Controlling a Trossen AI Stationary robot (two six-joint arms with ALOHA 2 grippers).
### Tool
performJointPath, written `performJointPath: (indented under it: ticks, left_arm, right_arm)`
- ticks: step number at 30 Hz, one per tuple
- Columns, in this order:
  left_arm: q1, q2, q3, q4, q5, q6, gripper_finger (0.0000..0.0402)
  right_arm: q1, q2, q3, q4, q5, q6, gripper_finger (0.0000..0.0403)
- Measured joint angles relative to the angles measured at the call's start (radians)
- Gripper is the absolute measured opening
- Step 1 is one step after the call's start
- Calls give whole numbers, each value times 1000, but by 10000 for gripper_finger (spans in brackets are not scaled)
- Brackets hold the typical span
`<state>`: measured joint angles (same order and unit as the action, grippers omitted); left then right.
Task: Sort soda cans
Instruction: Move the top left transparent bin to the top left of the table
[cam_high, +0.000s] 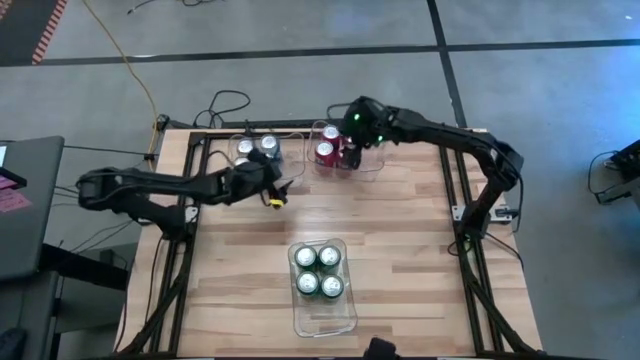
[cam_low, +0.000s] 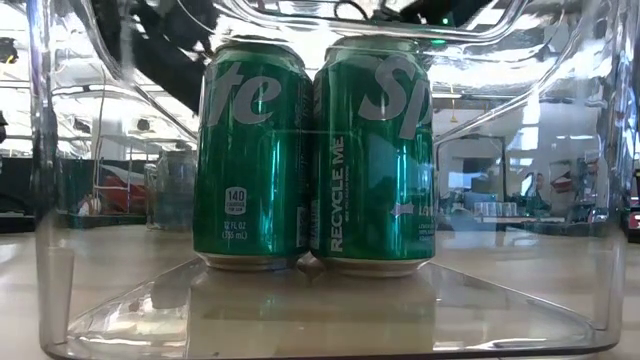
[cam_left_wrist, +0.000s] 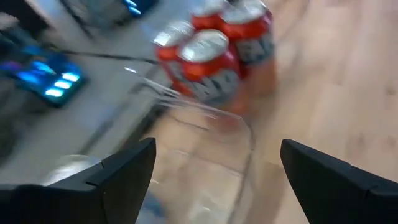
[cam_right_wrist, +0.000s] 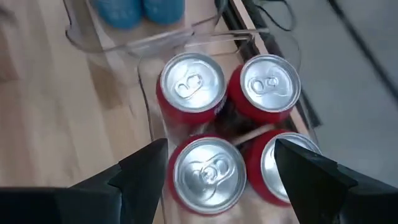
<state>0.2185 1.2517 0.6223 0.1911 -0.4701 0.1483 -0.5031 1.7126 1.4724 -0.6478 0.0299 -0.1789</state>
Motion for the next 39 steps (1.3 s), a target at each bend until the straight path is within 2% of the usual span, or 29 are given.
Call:
performJointPath:
  ticks: [2,5,9,13,20,29,32,34,39]
  left_arm:
    - [29,42,11,2,105,-5,338]
    - [55,87,30,11,173,-3,338]
    - [80,139,58,11,223,21,333]
    - [110,203,87,13,288,58,310]
    - [148,281,98,62,285,73,231]
    - [139,284,99,58,316,95,60]
    - [127,283,99,39,321,89,15]
    - [114,281,100,23,320,80,10]
    - [77,280,102,-21,317,78,30]
  right_arm:
    - [-40,0,-8,8,-82,19,310]
    - [-83,-1,-32,35,-164,46,310]
    - [-94,-1,-79,83,-186,75,310]
    - [-89,-1,-122,138,-187,118,310]
    - [-36,-1,-169,187,-186,152,310]
    - [26,-1,-185,219,-183,152,310]
    - [32,-1,-185,216,-183,149,310]
    - [31,-1,-185,212,-183,147,310]
    - [31,-12,-187,203,-184,145,310]
